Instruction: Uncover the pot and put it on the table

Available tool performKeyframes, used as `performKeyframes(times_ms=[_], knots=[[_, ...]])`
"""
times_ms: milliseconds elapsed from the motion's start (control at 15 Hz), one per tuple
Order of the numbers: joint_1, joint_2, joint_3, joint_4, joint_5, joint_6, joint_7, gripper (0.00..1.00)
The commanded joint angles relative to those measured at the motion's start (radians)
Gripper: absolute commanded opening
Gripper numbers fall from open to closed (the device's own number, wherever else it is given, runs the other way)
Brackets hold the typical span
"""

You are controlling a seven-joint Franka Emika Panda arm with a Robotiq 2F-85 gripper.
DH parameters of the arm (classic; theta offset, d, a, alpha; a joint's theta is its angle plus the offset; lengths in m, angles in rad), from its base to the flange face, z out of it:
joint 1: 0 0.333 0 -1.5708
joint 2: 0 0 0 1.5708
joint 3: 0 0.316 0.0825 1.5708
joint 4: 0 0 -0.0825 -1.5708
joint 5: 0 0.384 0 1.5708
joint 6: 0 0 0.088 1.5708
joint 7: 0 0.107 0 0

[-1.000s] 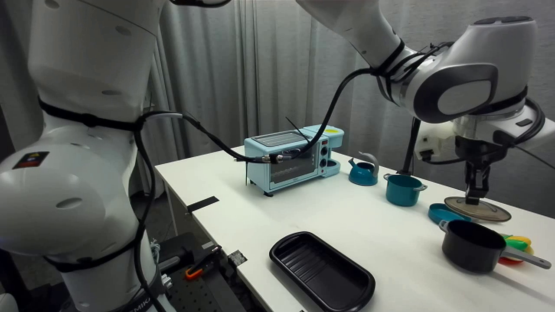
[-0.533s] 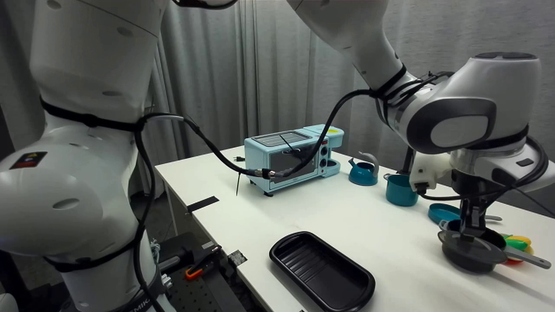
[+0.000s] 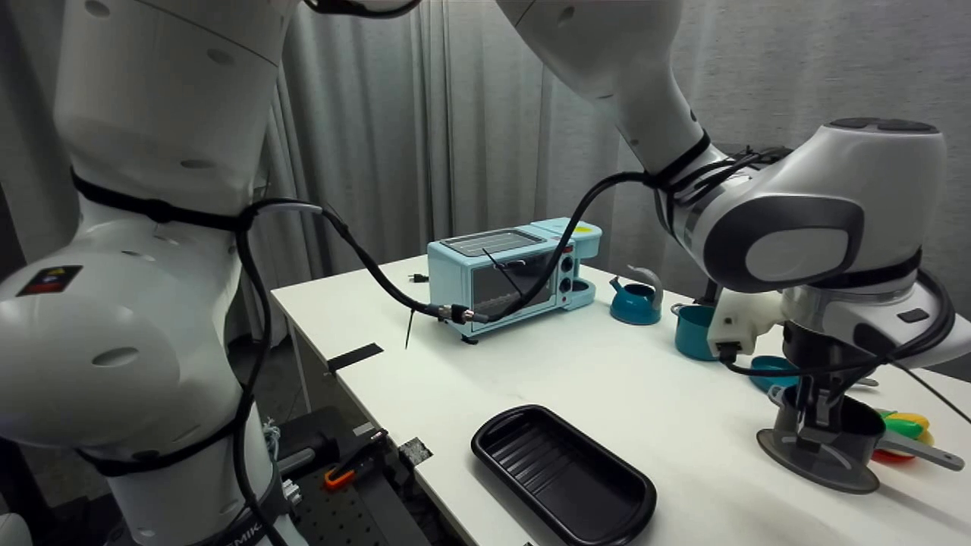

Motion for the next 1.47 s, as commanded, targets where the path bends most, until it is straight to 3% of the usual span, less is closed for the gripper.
performKeyframes(times_ms=[0,133,200,400,733,800,933,1000,1067,1400], knots=[[0.008,-0.003,-0.016,-0.013,-0.007,0.029,-0.008,0.04],[0.008,-0.003,-0.018,-0.014,-0.009,0.036,-0.009,0.04],[-0.026,0.107,0.011,0.052,0.057,0.094,-0.033,0.04],[-0.03,0.148,0.02,0.021,0.075,0.177,-0.044,0.04],[-0.045,0.186,0.065,-0.128,0.112,0.396,-0.083,0.04],[-0.044,0.248,0.045,0.011,0.089,0.325,-0.058,0.04],[-0.037,0.246,0.036,0.031,0.083,0.309,-0.05,0.04],[-0.037,0.251,0.034,0.049,0.08,0.297,-0.051,0.39],[-0.038,0.26,0.031,0.068,0.08,0.283,-0.047,0.4],[-0.039,0.291,0.019,0.168,0.073,0.184,-0.037,0.76]])
